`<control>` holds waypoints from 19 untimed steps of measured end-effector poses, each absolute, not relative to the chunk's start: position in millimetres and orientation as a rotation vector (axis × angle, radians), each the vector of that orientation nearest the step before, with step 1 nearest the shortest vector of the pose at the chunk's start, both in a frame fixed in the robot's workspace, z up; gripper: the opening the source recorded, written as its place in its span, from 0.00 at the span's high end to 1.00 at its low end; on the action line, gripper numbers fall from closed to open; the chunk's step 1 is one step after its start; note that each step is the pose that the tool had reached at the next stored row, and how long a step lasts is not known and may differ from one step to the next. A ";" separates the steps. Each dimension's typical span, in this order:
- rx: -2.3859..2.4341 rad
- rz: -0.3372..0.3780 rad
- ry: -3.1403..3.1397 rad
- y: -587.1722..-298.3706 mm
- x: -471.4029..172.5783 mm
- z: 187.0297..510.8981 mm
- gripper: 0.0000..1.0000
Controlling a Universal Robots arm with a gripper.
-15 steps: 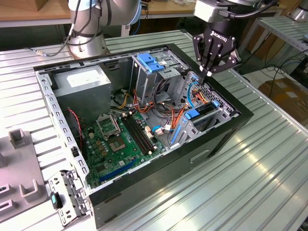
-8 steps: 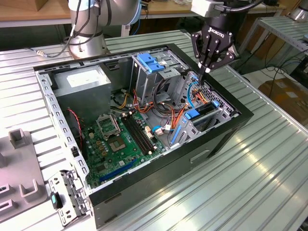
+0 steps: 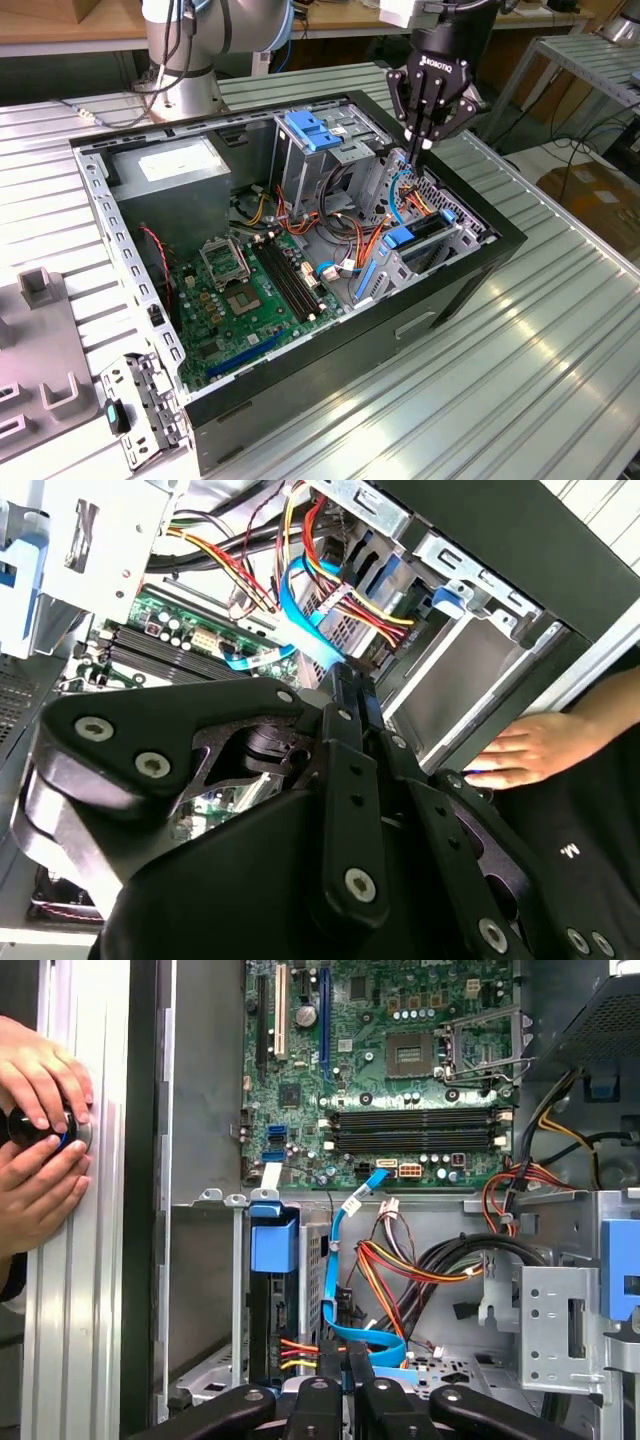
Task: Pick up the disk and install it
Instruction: 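Insert the second disk wire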
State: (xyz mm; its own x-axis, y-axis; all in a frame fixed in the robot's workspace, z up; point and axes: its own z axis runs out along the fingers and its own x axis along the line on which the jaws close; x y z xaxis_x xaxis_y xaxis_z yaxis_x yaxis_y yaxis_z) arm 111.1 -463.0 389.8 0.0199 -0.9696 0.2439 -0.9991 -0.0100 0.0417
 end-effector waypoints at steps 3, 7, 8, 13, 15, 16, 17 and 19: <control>2.074 0.239 -2.044 -459.8 111.1 388.5 0.83; 2.051 0.277 -2.022 -458.5 111.1 385.0 0.75; 2.045 0.286 -2.017 -458.1 111.1 383.8 0.75; 2.034 0.303 -2.007 -455.5 111.2 376.8 0.75; 2.033 0.306 -2.006 -454.8 111.2 373.3 0.75; 2.031 0.308 -2.005 -454.3 111.5 371.1 0.75; 2.030 0.310 -2.003 -454.2 111.5 369.9 0.75; 2.028 0.313 -2.001 -454.1 111.6 368.2 0.75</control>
